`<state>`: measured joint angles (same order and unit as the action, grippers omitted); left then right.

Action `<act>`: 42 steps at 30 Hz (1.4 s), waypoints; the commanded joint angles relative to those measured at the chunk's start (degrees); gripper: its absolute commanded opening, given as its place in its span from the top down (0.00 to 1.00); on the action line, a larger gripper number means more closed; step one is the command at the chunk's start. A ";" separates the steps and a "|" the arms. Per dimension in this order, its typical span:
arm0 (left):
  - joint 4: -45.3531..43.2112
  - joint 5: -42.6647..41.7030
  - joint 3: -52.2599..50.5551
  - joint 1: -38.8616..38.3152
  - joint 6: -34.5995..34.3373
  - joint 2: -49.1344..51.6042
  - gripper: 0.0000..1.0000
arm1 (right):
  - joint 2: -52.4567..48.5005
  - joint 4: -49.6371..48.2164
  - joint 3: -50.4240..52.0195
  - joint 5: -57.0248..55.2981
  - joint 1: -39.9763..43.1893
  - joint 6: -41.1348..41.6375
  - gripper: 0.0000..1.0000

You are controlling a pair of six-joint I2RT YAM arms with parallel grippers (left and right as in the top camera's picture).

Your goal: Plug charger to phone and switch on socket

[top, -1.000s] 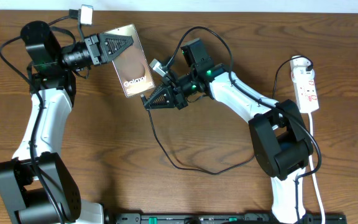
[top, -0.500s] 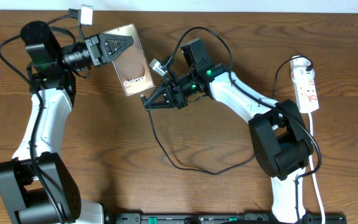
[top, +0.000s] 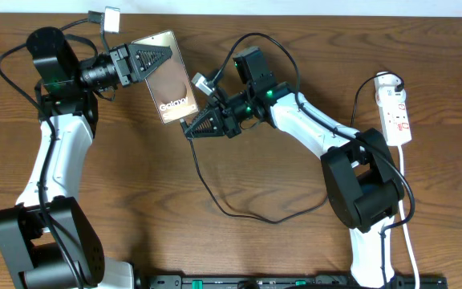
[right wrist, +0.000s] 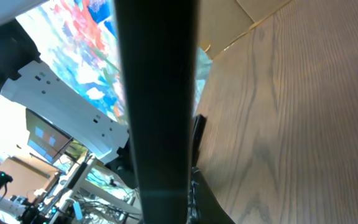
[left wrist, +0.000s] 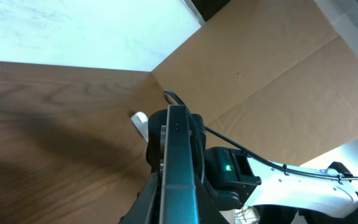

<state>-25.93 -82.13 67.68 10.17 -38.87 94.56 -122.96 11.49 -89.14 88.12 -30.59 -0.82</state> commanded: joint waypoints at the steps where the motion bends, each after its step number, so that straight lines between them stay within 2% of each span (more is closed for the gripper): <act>1: -0.50 -0.17 -0.09 0.02 0.74 -0.26 0.93 | 0.04 -0.61 -0.79 1.40 -0.98 3.02 0.99; 12: -0.48 0.50 -0.09 0.76 0.68 -0.26 0.93 | 0.04 -0.61 -0.76 1.40 -0.96 2.62 0.99; 17: -0.48 0.52 -0.09 1.95 -0.52 -0.26 0.93 | 0.04 -0.55 -0.74 1.40 -1.03 -3.06 0.99; 24: -0.17 1.60 -0.09 2.56 -2.36 -0.26 0.93 | 0.04 -0.55 -0.74 1.40 -1.03 -5.29 0.99; 42: 0.37 -0.87 -0.09 2.05 -2.08 -0.26 0.93 | 0.04 -2.84 -0.74 1.38 -1.03 -5.44 0.99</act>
<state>-25.26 -80.90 67.68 12.53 -40.49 94.56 -122.96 8.99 -89.14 88.14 -31.11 -5.13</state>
